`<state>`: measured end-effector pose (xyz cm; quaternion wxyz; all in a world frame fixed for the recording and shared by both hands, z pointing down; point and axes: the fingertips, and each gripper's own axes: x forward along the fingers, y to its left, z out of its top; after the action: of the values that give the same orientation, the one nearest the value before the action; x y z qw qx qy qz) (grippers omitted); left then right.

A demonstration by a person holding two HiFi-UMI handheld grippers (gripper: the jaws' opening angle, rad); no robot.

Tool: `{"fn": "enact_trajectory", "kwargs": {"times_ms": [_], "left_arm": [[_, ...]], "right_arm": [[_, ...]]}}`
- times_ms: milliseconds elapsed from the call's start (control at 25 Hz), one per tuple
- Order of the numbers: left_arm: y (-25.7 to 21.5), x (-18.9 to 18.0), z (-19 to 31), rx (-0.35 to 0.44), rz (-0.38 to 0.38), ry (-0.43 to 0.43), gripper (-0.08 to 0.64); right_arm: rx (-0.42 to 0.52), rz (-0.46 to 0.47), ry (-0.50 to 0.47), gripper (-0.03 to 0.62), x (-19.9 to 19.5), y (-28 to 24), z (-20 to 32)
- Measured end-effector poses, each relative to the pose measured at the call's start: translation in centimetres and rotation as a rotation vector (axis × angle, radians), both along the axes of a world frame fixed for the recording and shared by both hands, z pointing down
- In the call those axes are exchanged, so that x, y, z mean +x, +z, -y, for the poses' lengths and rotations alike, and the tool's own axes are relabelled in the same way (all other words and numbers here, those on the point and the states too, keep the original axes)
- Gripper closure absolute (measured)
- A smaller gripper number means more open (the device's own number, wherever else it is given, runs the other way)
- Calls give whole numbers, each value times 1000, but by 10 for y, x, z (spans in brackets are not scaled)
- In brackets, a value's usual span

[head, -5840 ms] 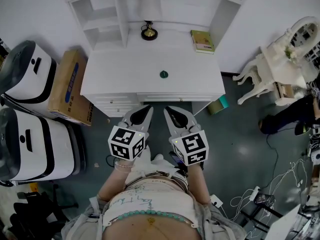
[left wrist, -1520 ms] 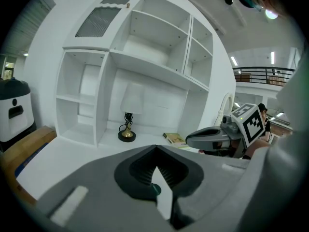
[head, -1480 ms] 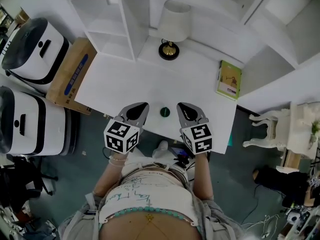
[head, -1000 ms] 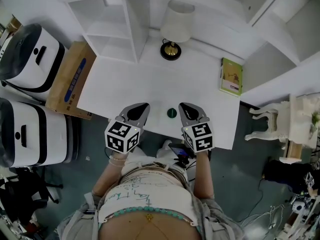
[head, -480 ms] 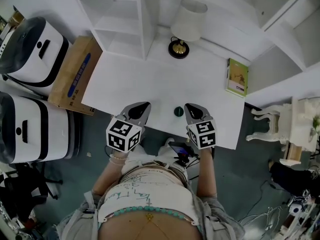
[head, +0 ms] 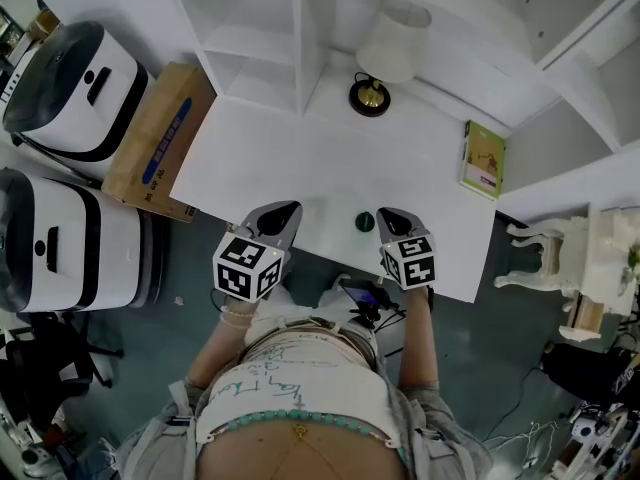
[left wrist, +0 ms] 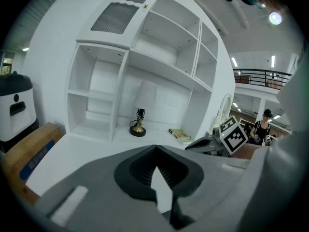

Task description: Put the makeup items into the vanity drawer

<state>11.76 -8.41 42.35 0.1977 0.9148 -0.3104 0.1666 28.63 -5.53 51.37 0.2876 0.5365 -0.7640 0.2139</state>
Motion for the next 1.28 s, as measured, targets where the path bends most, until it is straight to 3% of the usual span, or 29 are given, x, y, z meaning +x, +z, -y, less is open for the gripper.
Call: {"fn": "enact_trajectory", "kwargs": {"times_ms": [1280], "left_arm": [[14, -29, -7, -33, 28, -73, 559]], "right_arm": [[-246, -38, -61, 565, 2, 105, -13]]}}
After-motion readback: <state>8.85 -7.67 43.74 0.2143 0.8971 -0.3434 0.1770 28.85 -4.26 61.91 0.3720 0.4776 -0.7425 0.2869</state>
